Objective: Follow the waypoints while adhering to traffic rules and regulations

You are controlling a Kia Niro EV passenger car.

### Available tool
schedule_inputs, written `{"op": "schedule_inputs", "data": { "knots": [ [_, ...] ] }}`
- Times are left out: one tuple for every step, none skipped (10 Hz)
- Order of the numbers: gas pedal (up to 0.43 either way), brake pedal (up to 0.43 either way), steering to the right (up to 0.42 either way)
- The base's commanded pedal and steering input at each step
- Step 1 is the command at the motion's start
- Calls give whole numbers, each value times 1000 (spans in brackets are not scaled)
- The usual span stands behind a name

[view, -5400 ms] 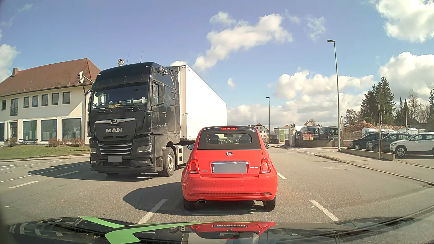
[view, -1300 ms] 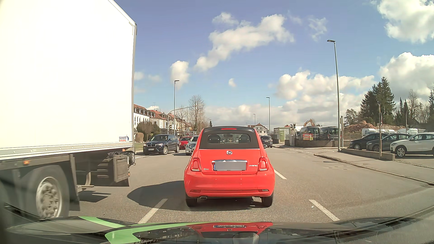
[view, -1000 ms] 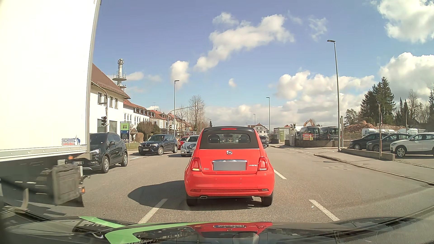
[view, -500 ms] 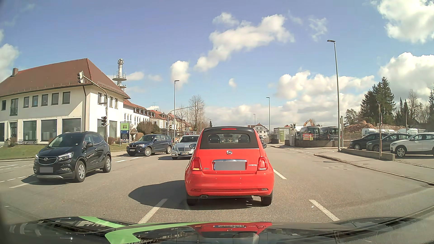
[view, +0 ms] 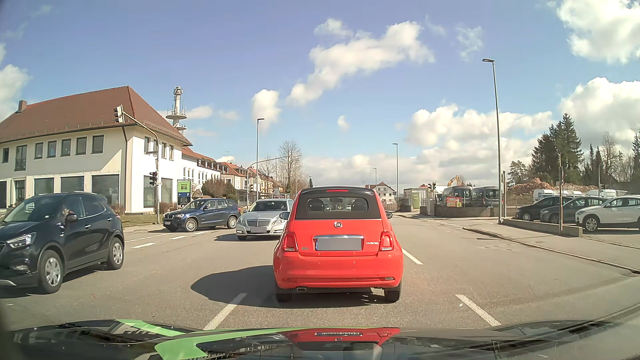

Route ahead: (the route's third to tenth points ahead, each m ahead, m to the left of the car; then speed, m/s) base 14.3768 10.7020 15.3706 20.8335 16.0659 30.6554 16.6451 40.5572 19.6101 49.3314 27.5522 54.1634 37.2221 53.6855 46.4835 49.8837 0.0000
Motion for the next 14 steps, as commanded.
{"op": "schedule_inputs", "data": {
  "knots": [
    [0,274,0],
    [0,268,-1],
    [0,274,-1],
    [0,274,0],
    [0,274,0],
    [0,274,-1],
    [0,274,0],
    [0,274,0],
    [0,274,0],
    [0,274,0],
    [0,274,-1],
    [0,274,-1],
    [0,274,-1],
    [0,274,0]
  ]
}}
